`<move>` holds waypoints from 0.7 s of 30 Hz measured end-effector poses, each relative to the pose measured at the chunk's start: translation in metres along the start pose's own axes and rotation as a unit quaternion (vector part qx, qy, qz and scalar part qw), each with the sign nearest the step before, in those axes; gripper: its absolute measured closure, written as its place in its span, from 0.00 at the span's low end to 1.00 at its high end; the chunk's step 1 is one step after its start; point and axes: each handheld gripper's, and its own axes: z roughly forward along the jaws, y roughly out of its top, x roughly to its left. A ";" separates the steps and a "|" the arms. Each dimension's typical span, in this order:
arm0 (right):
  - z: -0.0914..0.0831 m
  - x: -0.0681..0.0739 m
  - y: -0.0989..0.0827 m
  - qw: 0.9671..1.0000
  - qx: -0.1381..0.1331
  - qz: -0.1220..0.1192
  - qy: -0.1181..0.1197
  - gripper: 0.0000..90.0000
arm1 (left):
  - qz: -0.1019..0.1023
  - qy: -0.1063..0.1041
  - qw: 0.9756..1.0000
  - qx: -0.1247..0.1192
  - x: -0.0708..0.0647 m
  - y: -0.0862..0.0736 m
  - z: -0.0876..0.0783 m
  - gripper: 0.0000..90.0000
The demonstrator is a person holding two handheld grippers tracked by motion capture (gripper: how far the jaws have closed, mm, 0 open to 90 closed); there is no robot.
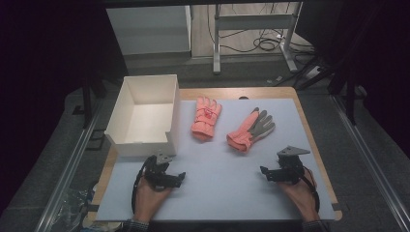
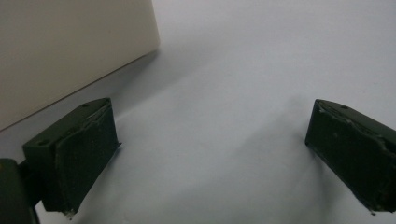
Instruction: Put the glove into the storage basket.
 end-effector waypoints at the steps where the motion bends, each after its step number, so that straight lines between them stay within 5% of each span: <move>1: 0.000 0.000 0.000 1.000 0.000 0.000 0.000 0.13 | 0.000 0.000 1.000 0.000 0.000 0.000 0.000 0.02; 11: -0.003 -0.008 0.031 1.000 -0.015 -0.011 0.001 0.19 | 0.000 0.000 1.000 0.000 0.000 0.000 0.000 0.02; 21: 0.010 -0.029 0.066 0.999 -0.023 0.012 0.020 0.35 | 0.000 0.000 1.000 0.000 0.000 0.000 0.000 0.02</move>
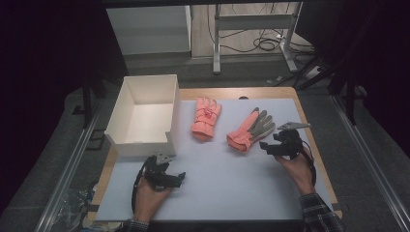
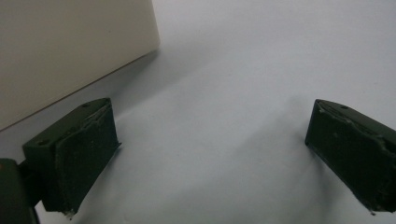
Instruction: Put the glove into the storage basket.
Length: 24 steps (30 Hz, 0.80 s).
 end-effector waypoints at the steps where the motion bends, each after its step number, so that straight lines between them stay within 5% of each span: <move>1: 0.004 -0.004 0.007 1.000 0.001 0.001 -0.003 0.40 | 0.000 0.000 1.000 0.000 0.000 0.000 0.000 0.02; 11: 0.033 -0.011 0.041 1.000 0.004 -0.006 -0.004 0.56 | -0.001 -0.001 1.000 0.000 0.000 0.000 0.000 0.02; 20: 0.068 -0.013 0.047 0.999 0.037 -0.018 -0.034 0.45 | -0.001 -0.001 1.000 0.000 0.000 0.000 0.000 0.02; 24: 0.078 -0.015 0.041 0.999 0.043 -0.017 -0.028 0.49 | -0.001 -0.001 1.000 0.000 0.000 0.000 0.000 0.02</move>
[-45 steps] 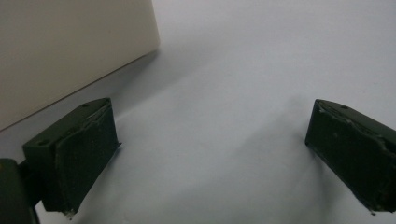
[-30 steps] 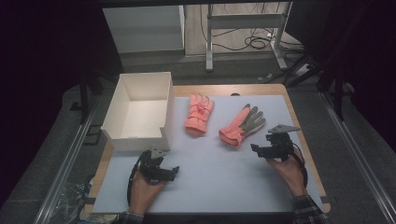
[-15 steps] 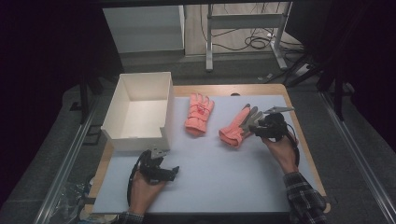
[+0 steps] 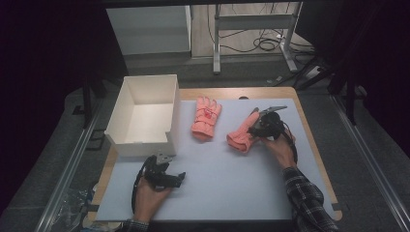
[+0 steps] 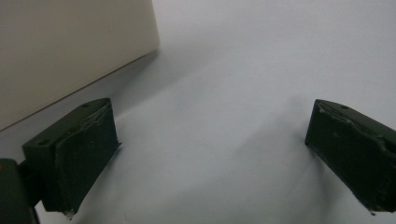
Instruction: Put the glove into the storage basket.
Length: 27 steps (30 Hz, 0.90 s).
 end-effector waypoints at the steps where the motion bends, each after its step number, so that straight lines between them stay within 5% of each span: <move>1: 0.001 0.001 -0.002 1.000 0.001 -0.003 -0.004 0.52 | 0.000 0.000 1.000 0.000 0.000 0.000 0.000 0.02; 10: 0.002 0.004 -0.012 1.000 -0.011 0.012 -0.004 0.94 | 0.000 0.000 1.000 0.000 0.000 0.000 0.000 0.02; 18: -0.005 0.001 -0.007 0.999 -0.022 0.035 0.002 0.98 | 0.000 0.000 1.000 0.001 0.000 0.000 0.000 0.02; 27: -0.030 0.004 -0.001 0.998 -0.045 0.028 0.024 0.99 | 0.000 0.000 1.000 0.000 0.000 0.000 0.000 0.02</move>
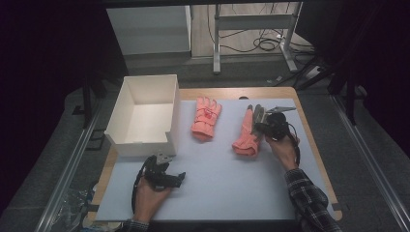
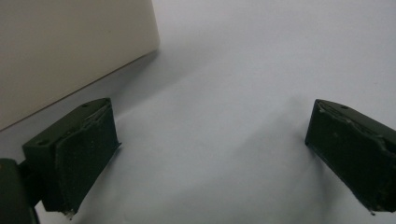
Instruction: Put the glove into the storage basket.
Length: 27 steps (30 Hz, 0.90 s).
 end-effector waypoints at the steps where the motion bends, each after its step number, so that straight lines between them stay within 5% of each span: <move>1: 0.000 0.000 0.000 1.000 0.000 0.000 0.000 0.99 | 0.000 0.000 1.000 0.000 0.000 0.000 0.000 0.02; 7: -0.017 0.013 0.000 0.999 -0.011 -0.002 0.033 0.99 | 0.000 0.000 1.000 0.000 0.000 0.000 0.000 0.02; 12: -0.034 0.038 -0.003 0.997 -0.014 -0.018 0.075 0.99 | 0.000 0.000 1.000 0.000 0.000 0.000 0.000 0.02; 27: -0.034 0.083 -0.024 0.988 -0.001 -0.048 0.144 0.98 | 0.001 0.001 1.000 0.000 0.000 0.000 0.000 0.02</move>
